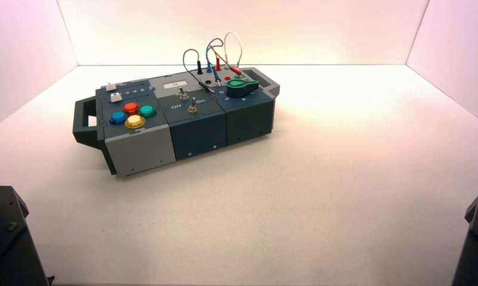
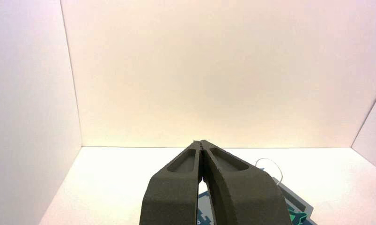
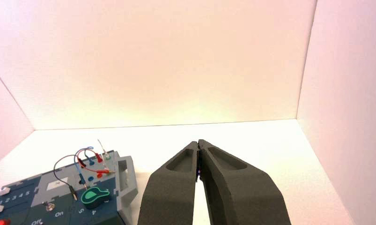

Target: Push the green button with the left gripper.

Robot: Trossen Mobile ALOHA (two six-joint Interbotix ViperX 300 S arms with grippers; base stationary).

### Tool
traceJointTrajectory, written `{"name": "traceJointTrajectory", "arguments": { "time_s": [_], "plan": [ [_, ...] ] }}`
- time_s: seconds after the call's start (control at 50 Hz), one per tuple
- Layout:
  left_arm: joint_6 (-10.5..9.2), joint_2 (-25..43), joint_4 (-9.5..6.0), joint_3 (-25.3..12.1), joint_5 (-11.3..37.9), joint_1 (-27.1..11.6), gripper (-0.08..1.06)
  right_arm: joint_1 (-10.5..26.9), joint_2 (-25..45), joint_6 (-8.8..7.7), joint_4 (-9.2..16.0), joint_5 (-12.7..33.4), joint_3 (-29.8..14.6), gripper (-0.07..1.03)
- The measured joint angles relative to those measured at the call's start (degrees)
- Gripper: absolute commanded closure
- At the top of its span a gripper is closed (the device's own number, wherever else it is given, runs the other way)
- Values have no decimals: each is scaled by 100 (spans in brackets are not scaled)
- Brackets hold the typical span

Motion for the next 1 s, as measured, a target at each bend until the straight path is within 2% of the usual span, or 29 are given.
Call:
{"name": "traceJointTrajectory", "arguments": {
  "time_s": [0.28, 0.4, 0.52, 0.62, 0.72, 0.8, 1.0],
  "plan": [
    [26, 0, 0, 18, 9, 0, 100, 35, 9, 0, 0, 18, -9, 98],
    [26, 53, 0, 18, 9, -35, 101, 237, 0, 0, 0, 53, 0, 98],
    [26, 413, 9, 18, 79, -132, 101, 510, 18, 0, 0, 79, 9, 98],
    [26, 1090, 0, -123, 211, -352, 101, 659, 70, 0, 0, 97, 18, 98],
    [26, 1731, 0, -343, 316, -650, 101, 650, 167, 9, 9, 167, 9, 98],
    [26, 2470, 0, -659, 378, -1002, 100, 650, 272, 0, 18, 211, 18, 98],
    [35, 3841, 0, -1283, 712, -1538, 101, 668, 527, 18, 88, 281, 18, 98]
  ]
}}
